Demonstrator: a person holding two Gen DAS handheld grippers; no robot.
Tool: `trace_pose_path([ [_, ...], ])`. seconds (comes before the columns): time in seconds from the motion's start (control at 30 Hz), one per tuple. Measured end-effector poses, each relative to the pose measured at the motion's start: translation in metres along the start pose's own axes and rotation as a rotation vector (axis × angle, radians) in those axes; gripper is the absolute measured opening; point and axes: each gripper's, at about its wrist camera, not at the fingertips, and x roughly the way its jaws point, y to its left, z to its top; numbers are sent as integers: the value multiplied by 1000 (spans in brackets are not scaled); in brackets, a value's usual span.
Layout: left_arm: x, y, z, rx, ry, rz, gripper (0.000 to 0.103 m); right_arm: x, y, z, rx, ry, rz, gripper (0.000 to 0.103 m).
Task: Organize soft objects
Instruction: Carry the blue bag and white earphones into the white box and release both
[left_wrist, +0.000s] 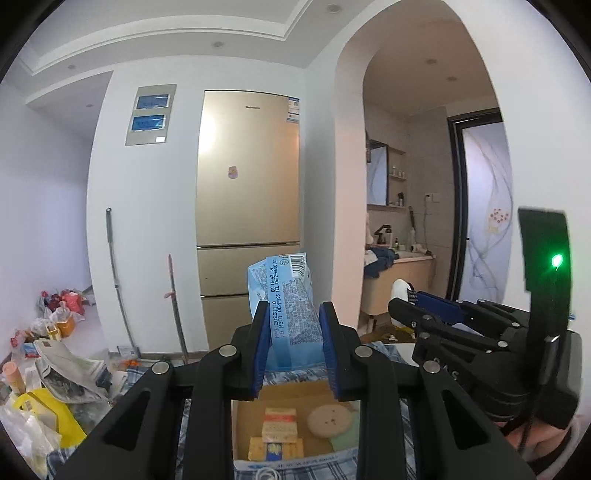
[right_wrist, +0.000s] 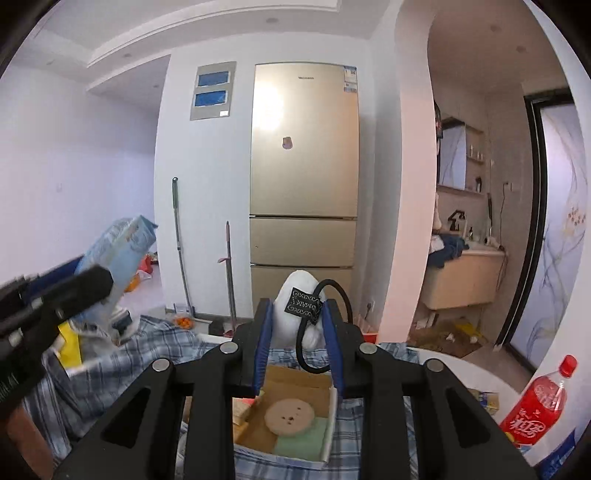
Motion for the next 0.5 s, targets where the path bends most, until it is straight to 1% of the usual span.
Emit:
trace_pose_path([
  [0.07,11,3,2,-13,24,-4,28,7,1,5,12,-4,13,27],
  [0.13,24,5,2,-15,56,-2,28,13,3,5,2,-13,6,27],
  [0.23,48,10,-6,-20,119,39,28,26,5,-5,6,1,17,27],
  [0.3,74,18,-21,-25,199,37,28,38,4,-17,17,32,12,27],
  [0.33,80,21,-26,-30,216,40,28,46,5,-23,22,60,-4,27],
  [0.37,90,25,-35,-32,244,47,28,64,4,-36,38,117,-14,27],
  [0.4,97,28,-42,-31,259,49,28,64,4,-36,38,117,-14,27],
  [0.47,108,36,-58,-39,276,70,28,79,4,-49,46,163,-2,27],
  [0.5,114,39,-64,-43,307,67,28,86,4,-56,44,185,5,27],
])
